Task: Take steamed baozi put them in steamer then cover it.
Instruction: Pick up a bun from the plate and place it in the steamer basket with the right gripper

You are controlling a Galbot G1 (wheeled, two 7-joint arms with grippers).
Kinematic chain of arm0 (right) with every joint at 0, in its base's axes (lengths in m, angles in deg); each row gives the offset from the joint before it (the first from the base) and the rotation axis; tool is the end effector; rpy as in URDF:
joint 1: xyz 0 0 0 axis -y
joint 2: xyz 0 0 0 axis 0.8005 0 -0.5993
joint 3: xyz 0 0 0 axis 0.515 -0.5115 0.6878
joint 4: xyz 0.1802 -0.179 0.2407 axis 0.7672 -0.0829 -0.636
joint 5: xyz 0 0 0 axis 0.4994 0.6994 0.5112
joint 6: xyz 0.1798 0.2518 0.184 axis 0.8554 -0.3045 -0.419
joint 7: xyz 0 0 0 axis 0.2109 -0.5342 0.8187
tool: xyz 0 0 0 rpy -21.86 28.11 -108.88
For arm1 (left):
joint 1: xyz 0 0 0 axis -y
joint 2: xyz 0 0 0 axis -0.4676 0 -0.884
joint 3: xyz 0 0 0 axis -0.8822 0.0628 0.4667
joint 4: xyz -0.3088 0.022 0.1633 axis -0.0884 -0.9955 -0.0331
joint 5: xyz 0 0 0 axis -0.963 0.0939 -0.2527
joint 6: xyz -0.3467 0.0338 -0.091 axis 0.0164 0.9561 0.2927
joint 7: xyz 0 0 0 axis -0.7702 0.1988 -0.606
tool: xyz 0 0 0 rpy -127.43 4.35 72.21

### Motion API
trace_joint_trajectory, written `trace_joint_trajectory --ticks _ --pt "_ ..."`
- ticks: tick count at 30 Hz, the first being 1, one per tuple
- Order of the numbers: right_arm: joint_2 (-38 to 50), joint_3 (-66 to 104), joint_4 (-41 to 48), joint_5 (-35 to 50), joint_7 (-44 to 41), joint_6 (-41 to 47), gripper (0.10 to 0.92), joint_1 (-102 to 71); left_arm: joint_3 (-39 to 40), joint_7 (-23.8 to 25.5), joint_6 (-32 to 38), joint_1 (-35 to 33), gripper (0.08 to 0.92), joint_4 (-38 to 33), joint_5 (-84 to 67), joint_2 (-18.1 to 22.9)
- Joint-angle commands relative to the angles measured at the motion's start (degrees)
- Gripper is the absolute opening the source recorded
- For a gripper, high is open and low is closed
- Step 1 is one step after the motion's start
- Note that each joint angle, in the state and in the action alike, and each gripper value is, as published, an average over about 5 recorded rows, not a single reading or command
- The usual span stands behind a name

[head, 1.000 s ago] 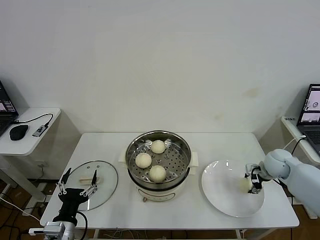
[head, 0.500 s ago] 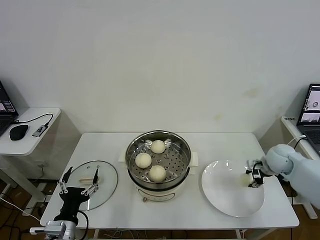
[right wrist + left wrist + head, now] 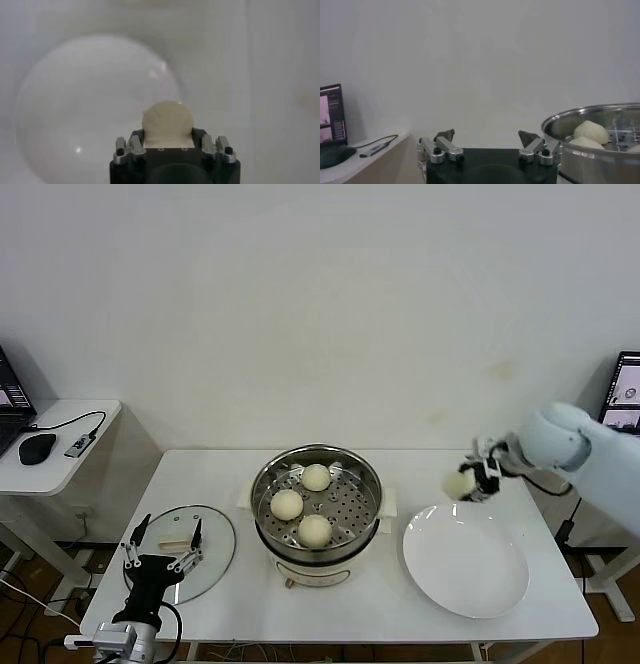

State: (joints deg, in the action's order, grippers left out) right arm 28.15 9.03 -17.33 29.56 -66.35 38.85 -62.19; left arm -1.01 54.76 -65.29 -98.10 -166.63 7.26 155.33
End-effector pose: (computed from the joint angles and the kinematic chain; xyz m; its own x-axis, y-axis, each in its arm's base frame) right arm 0.4765 -0.0994 -0.0534 -0.4003 -0.1968 0.8950 -0.9158 0.0503 -0.3985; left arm 0.1646 0.0777 -0.2784 -1.0000 -0.0031 -0.0018 -0.0035 0.9792 0.2027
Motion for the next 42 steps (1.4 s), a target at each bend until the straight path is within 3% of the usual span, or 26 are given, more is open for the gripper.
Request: trace_joint_trajectory --ticks 1,18,42 --pt "-14.0 -15.1 -4.2 20.9 7.9 10.8 0.594 19.3 0.2 0.0 0.0 0.0 0.823 0.2 0.0 0.3" --pt "-28.5 -15.6 7.0 18.1 12.8 11.4 0.594 7.1 -0.3 -0.1 0.2 0.2 0.823 1.0 0.0 1.2" --pt "-27.6 -15.0 6.8 15.4 13.7 11.5 0.614 3.5 -0.3 -0.1 0.3 0.6 0.823 1.4 0.0 1.2"
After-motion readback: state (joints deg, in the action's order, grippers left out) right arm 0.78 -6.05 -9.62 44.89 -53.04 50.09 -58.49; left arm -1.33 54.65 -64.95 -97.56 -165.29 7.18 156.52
